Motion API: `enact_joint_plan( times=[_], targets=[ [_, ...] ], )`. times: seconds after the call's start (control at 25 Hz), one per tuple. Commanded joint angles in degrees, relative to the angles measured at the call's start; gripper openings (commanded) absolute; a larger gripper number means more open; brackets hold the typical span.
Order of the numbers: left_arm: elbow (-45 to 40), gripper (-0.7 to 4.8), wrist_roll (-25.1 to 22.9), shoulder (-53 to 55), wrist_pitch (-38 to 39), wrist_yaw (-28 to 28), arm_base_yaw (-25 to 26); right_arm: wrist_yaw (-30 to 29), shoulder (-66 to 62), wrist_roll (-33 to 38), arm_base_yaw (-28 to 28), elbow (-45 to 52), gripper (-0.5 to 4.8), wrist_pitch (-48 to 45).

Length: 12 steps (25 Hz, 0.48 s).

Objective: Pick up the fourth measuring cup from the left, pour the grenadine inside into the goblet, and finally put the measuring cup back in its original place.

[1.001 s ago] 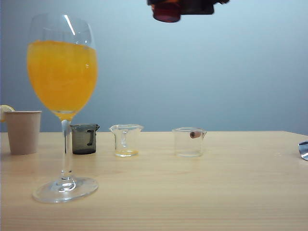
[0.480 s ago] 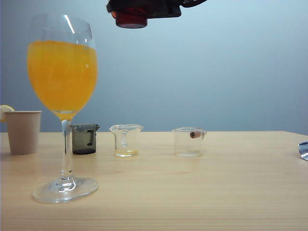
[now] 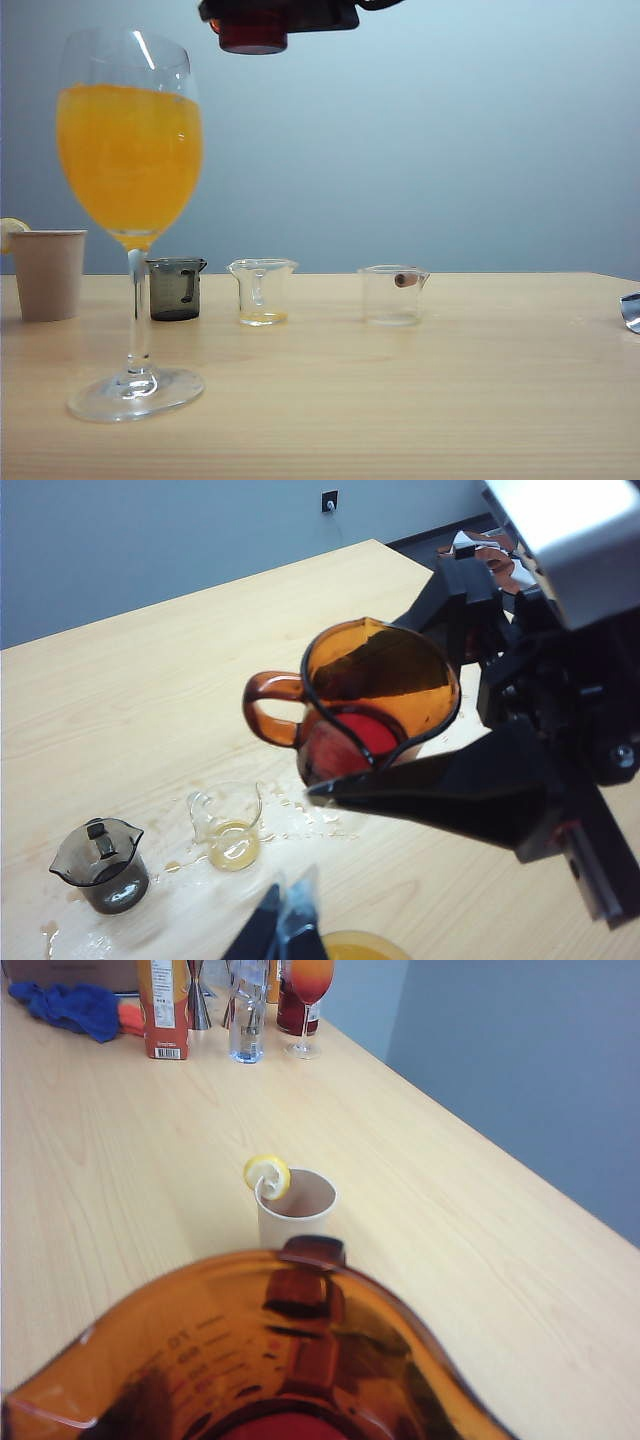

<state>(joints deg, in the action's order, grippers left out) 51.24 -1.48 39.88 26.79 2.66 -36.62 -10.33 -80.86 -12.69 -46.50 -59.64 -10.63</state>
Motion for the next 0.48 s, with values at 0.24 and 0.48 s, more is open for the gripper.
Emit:
enact_joint_plan(
  times=[0.24, 0.48],
  targets=[
    [0.3, -0.05, 0.0, 0.0, -0.4, 0.6, 0.1, 1.9, -2.4, -2.2, -1.9, -3.0, 0.16, -1.4],
    [0.3, -0.05, 0.0, 0.0, 0.9, 0.6, 0.1, 2.7, -3.1, -6.2, -2.7, -3.5, 0.12, -1.1]
  ],
)
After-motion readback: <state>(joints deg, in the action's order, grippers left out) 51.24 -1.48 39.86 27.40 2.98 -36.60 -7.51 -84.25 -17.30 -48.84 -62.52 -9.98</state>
